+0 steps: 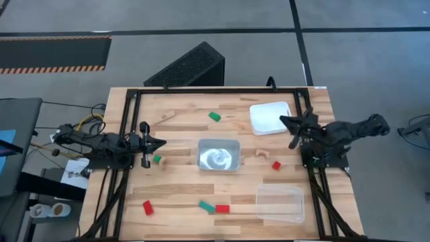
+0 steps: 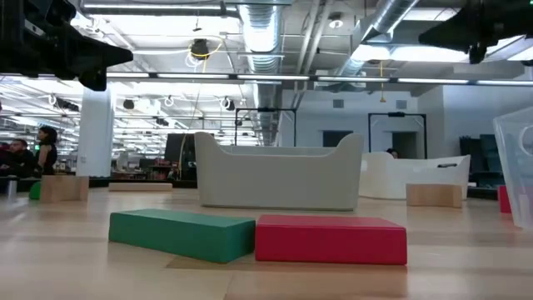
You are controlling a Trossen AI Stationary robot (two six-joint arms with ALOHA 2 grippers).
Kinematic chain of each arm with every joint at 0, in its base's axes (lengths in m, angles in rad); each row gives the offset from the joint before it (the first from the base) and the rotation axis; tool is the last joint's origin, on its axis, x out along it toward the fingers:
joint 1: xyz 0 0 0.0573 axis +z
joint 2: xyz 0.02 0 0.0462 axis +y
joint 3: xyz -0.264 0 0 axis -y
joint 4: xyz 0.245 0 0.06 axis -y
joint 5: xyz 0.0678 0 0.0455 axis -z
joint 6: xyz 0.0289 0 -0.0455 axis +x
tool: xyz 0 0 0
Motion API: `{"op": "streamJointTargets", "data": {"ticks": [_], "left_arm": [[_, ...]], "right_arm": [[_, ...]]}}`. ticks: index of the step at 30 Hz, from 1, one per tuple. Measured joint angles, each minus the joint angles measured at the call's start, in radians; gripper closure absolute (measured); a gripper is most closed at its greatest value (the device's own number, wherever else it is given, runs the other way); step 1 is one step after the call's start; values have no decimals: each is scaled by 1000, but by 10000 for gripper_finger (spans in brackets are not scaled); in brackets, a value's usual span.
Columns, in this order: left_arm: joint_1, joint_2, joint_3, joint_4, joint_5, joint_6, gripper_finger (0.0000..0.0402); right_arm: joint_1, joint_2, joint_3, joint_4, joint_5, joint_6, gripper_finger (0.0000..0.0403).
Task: Sort & place blocks by color
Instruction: Put the bottom right brown block into the white bin
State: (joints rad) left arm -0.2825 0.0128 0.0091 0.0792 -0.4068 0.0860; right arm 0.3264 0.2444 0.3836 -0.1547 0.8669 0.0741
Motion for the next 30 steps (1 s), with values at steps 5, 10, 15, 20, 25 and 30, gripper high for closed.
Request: {"op": "streamJointTargets", "data": {"ticks": [5, 10, 15, 20, 25, 30], "left_arm": [[0, 0, 0, 0, 0, 0, 401], [0, 0, 0, 0, 0, 0, 401], [0, 0, 0, 0, 0, 0, 401], [0, 0, 0, 0, 0, 0, 401], [0, 0, 0, 0, 0, 0, 401], [0, 0, 0, 0, 0, 0, 401]], "right_arm": [[0, 153, 92, -197, -40, 151, 338], [-1, 265, 164, -375, -142, 277, 299], [-19, 358, 189, -527, -272, 478, 215], [-44, 464, 175, -610, -376, 623, 135], [-54, 589, 166, -607, -405, 628, 112], [-54, 709, 166, -590, -425, 628, 112]]}}
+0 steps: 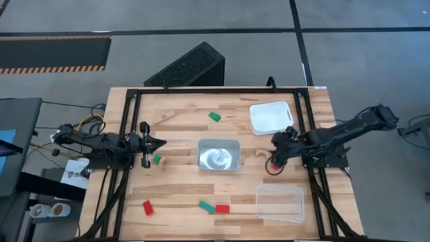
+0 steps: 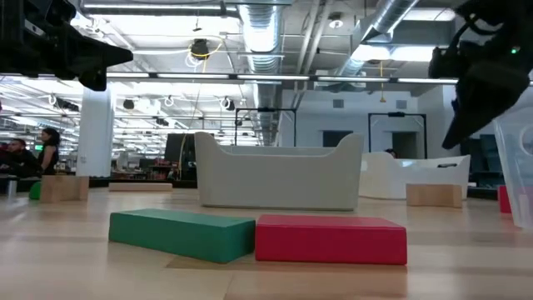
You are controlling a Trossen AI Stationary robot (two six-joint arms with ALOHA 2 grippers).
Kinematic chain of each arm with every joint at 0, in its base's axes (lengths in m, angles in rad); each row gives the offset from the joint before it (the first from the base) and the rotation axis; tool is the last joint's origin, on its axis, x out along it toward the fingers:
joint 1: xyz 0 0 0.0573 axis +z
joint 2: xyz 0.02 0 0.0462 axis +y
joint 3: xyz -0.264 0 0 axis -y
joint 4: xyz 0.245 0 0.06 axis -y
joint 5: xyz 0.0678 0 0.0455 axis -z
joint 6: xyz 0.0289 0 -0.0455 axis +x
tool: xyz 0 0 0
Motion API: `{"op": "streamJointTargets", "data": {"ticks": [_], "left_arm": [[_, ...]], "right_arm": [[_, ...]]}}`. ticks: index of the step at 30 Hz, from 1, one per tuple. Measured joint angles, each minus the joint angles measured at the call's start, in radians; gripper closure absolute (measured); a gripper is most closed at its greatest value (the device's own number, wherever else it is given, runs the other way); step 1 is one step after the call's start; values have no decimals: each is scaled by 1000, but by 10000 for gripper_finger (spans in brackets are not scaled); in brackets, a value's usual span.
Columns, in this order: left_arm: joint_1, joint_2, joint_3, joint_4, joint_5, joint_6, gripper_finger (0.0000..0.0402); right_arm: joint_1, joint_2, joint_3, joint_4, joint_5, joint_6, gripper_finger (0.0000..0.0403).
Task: Sort & place blocks by color
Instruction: Put the bottom right brown block into the white bin
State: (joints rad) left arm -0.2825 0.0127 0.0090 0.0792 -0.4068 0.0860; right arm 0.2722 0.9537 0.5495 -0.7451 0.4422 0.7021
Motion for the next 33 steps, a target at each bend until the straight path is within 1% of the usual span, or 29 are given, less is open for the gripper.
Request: {"op": "streamJointTargets", "data": {"ticks": [6, 11, 13, 19, 26, 28, 30, 31, 33], "left_arm": [[0, 0, 0, 0, 0, 0, 401], [0, 0, 0, 0, 0, 0, 401], [0, 0, 0, 0, 0, 0, 401], [0, 0, 0, 0, 0, 0, 401], [0, 0, 0, 0, 0, 0, 401], [0, 0, 0, 0, 0, 0, 401], [0, 0, 0, 0, 0, 0, 401], [0, 0, 0, 0, 0, 0, 401], [0, 0, 0, 0, 0, 0, 401]], "right_arm": [[-1, 129, 0, 69, -8, -4, 112], [-15, 185, 0, 173, -96, -42, 112], [-27, 203, 0, 200, -110, -66, 112], [-87, 263, 0, 194, -128, -111, 112], [-166, 356, 0, 252, -230, -165, 115], [-174, 381, 0, 282, -257, -189, 127], [-175, 404, 0, 307, -265, -204, 152], [-175, 415, 0, 313, -265, -210, 169], [-178, 433, 3, 310, -254, -210, 216]]}}
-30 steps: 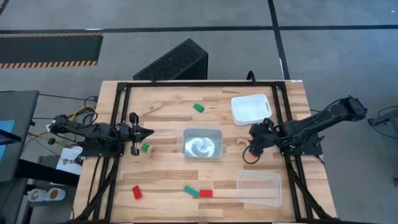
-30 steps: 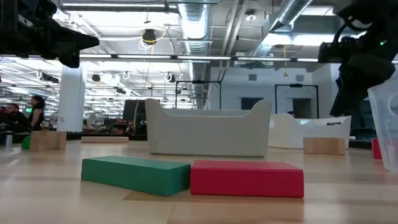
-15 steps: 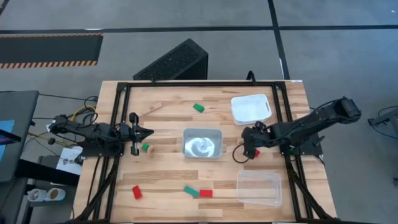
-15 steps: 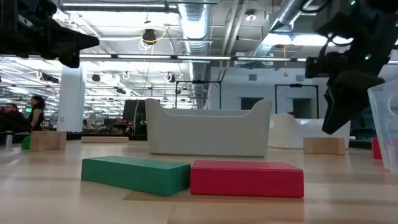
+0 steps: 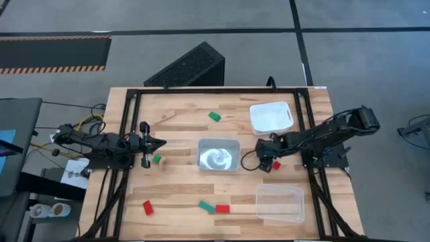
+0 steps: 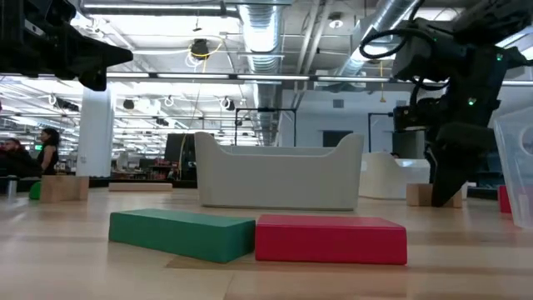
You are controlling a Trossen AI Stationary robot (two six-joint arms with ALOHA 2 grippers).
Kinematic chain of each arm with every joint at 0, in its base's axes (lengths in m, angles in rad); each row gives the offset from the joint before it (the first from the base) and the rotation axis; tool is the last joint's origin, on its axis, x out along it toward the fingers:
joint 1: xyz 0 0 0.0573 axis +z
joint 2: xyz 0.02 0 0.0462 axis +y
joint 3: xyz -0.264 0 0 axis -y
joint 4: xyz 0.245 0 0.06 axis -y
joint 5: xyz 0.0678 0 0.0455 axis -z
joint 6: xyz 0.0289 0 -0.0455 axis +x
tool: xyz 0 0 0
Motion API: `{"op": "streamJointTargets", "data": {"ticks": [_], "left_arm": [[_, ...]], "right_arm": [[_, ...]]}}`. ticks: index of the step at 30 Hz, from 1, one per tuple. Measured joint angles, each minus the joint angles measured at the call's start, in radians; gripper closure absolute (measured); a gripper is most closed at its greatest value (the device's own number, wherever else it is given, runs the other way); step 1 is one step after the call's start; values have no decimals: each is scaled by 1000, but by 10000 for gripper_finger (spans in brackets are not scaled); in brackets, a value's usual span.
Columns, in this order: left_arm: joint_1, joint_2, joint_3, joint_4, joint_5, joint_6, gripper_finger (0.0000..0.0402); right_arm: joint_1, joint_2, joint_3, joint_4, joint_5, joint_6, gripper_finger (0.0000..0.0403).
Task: Sort & place blocks by color
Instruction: Put the bottom right brown block into the white bin
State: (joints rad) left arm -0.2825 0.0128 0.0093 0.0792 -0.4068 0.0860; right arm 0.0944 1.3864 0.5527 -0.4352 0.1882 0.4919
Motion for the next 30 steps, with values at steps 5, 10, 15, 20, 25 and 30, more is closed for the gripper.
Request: {"op": "streamJointTargets", "data": {"ticks": [5, 10, 15, 20, 25, 30], "left_arm": [[0, 0, 0, 0, 0, 0, 401], [0, 0, 0, 0, 0, 0, 401], [0, 0, 0, 0, 0, 0, 401], [0, 0, 0, 0, 0, 0, 401], [0, 0, 0, 0, 0, 0, 401], [0, 0, 0, 0, 0, 0, 401]], "right_arm": [[-1, -16, 2, -31, 23, 52, 287], [17, -126, 31, -68, 69, 57, 287], [1, -251, 57, -84, 232, 26, 287], [-98, -344, 73, -128, 550, 137, 287], [-283, -351, 73, -130, 530, 105, 287], [-473, -316, 72, -92, 339, 21, 287]]}}
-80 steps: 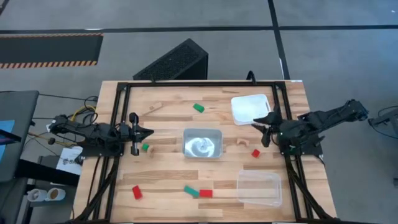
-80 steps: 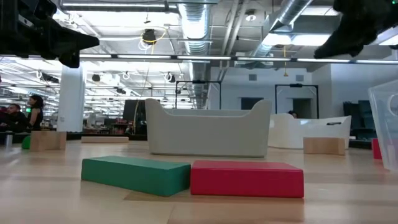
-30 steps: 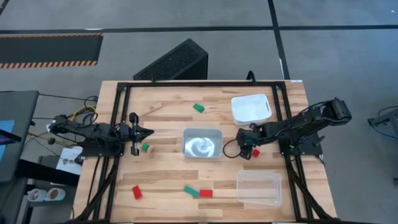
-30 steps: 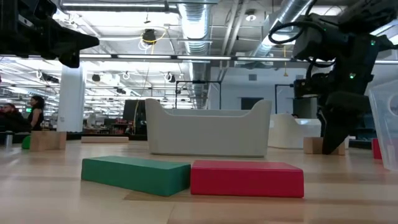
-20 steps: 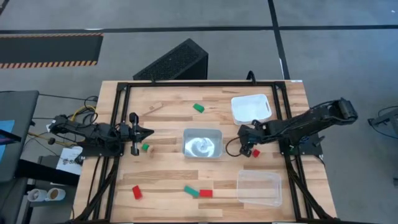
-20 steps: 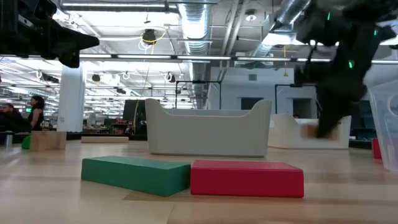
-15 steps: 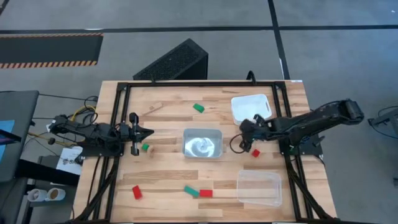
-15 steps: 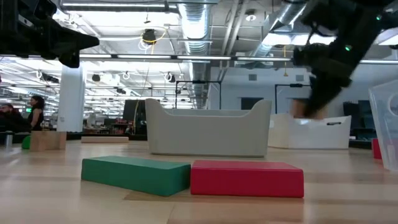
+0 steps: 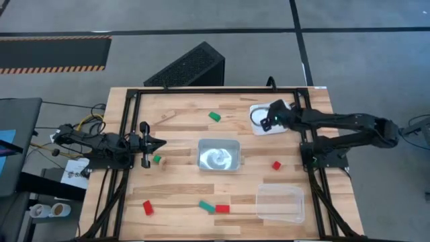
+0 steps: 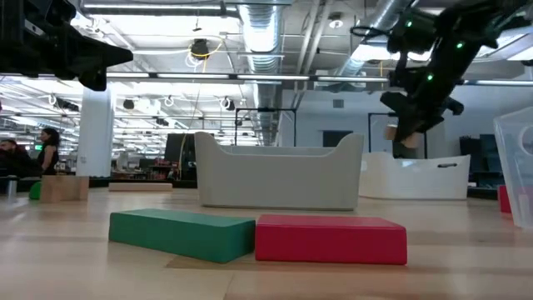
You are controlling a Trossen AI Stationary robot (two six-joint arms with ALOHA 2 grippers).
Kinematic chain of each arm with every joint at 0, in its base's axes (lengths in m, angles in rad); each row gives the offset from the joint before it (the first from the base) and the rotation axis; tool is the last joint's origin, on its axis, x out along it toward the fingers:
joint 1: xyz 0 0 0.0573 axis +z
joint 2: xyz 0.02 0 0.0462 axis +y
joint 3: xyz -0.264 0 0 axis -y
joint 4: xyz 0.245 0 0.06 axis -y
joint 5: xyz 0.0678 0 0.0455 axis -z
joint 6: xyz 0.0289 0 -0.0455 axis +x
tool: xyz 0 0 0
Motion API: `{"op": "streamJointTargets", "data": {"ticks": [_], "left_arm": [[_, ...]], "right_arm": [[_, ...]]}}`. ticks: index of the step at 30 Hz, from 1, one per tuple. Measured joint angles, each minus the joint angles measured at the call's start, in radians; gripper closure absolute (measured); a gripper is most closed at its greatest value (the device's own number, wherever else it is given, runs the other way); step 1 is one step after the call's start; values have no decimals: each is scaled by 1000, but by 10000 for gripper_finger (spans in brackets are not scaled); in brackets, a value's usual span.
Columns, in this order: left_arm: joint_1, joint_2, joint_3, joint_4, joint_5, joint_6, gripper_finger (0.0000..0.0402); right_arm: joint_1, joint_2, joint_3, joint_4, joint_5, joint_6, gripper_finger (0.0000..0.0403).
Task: Sort & place blocks by color
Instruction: Put the bottom right brown block into the white bin, then put the middle green block into the gray bin
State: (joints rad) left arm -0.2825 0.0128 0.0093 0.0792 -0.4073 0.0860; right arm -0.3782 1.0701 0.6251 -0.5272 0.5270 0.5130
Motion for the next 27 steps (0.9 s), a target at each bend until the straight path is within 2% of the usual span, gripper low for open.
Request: {"op": "streamJointTargets", "data": {"ticks": [4, 8, 14, 17, 23, 27], "left_arm": [[0, 0, 0, 0, 0, 0, 401], [0, 0, 0, 0, 0, 0, 401], [0, 0, 0, 0, 0, 0, 401], [0, 0, 0, 0, 0, 0, 401], [0, 0, 0, 0, 0, 0, 401], [0, 0, 0, 0, 0, 0, 401]], "right_arm": [[-95, 55, 0, 8, -146, -37, 287], [-142, 118, 0, 25, -200, -57, 281], [-162, 183, 0, 51, -213, -54, 190], [-155, 184, 0, 51, -214, -54, 159], [-86, 92, 0, 57, -214, -58, 151], [15, -21, 0, 166, -216, -98, 157]]}}
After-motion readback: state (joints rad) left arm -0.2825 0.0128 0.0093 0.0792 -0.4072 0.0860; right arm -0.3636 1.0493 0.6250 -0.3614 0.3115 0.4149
